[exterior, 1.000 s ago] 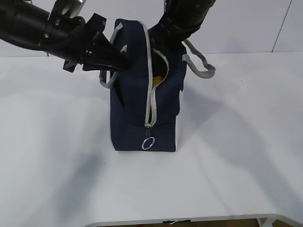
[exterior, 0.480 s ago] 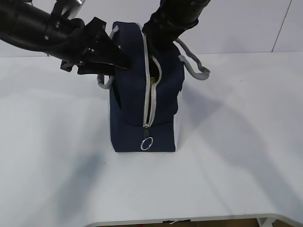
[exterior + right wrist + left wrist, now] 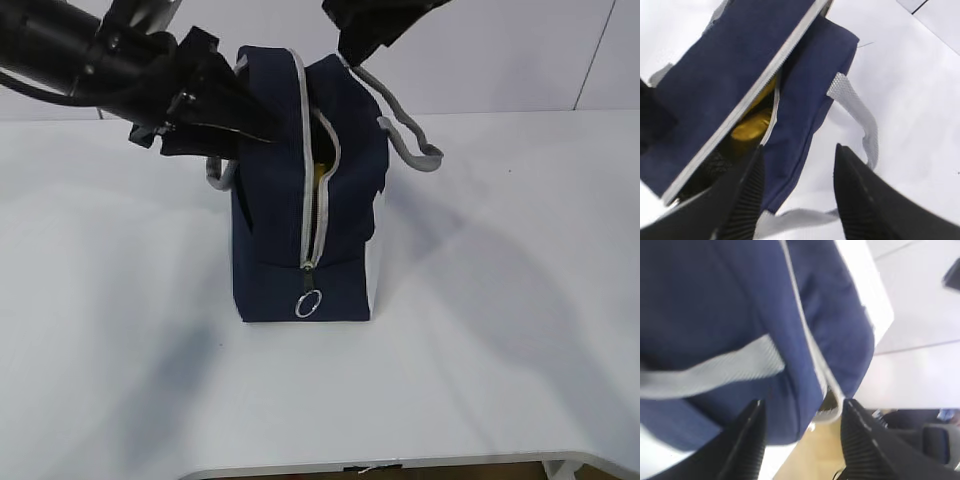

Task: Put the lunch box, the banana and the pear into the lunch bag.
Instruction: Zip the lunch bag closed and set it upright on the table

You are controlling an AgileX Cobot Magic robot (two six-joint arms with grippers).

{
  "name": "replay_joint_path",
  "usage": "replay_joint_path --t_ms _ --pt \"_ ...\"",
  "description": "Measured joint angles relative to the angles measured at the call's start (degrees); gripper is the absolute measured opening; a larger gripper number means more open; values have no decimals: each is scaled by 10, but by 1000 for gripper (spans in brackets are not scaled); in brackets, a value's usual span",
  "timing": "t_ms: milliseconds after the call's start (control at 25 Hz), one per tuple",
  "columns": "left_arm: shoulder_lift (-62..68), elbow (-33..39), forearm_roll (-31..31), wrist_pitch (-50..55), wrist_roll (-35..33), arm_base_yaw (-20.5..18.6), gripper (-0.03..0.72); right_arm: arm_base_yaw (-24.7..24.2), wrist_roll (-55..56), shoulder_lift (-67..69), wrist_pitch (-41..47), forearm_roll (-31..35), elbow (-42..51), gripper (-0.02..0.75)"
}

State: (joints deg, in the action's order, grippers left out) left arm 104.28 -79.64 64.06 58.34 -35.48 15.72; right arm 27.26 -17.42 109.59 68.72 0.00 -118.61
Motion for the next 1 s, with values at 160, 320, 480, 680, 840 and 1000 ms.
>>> replay_joint_path --t_ms 160,320,480,680,840,1000 --pt "0 -30 -5 35 17 -16 364 0 1 -18 26 0 -12 387" --pt "0 -57 -38 82 47 -34 350 0 3 -29 30 0 -12 387" --pt "0 -93 -104 104 85 -37 347 0 11 -38 32 0 -12 388" --pt "0 -119 -187 109 143 -37 340 0 38 -52 33 0 -12 388" --pt "-6 -120 -267 113 187 -37 335 0 56 -66 34 0 -12 388" --pt "-40 -120 -350 118 218 -26 309 0 62 -91 34 0 -12 388"
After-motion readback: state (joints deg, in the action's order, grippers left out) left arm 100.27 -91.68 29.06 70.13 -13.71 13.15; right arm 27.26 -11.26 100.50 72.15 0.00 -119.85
